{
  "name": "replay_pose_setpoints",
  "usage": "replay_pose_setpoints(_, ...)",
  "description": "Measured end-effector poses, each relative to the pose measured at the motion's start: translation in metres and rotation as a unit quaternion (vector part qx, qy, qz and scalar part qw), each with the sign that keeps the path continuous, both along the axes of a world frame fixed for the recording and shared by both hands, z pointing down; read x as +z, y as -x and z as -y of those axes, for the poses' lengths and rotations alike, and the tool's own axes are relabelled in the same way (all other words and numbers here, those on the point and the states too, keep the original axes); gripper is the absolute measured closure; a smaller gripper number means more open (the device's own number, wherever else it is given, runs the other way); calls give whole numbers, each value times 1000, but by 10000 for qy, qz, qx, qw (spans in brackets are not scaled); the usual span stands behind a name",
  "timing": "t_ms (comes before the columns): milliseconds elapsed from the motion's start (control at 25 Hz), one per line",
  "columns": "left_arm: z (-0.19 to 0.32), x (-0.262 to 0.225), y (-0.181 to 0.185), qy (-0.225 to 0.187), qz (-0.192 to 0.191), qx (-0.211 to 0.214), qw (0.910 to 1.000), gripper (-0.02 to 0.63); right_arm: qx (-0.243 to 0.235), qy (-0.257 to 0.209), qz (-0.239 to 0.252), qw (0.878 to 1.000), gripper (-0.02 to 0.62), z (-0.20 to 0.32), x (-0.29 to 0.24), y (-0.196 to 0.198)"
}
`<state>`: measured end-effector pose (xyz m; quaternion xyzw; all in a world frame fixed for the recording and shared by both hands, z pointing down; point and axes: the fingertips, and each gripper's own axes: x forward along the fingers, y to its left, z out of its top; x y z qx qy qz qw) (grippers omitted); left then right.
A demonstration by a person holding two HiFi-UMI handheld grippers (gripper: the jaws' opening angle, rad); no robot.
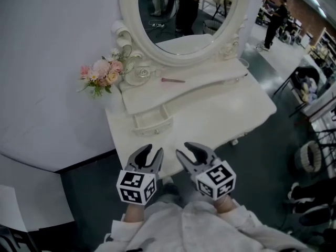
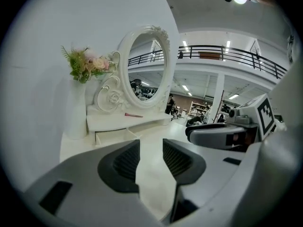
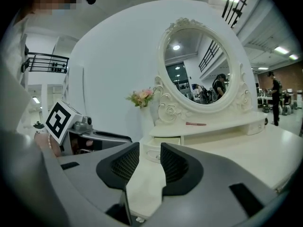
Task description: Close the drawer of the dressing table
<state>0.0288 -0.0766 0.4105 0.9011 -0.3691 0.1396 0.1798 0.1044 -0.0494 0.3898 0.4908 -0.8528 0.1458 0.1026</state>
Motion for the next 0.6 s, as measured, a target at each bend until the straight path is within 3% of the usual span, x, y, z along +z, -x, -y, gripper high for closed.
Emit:
replay_pose_setpoints(280,55,-7,5,-64,-117,-149,9998,474,-37,-94,-157,9998,476,62,-11,-5)
replay_pose_setpoints(600,88,8,21,92,-108,-228,9996,474,-175,-20,-279,9995,476,100,-5,3)
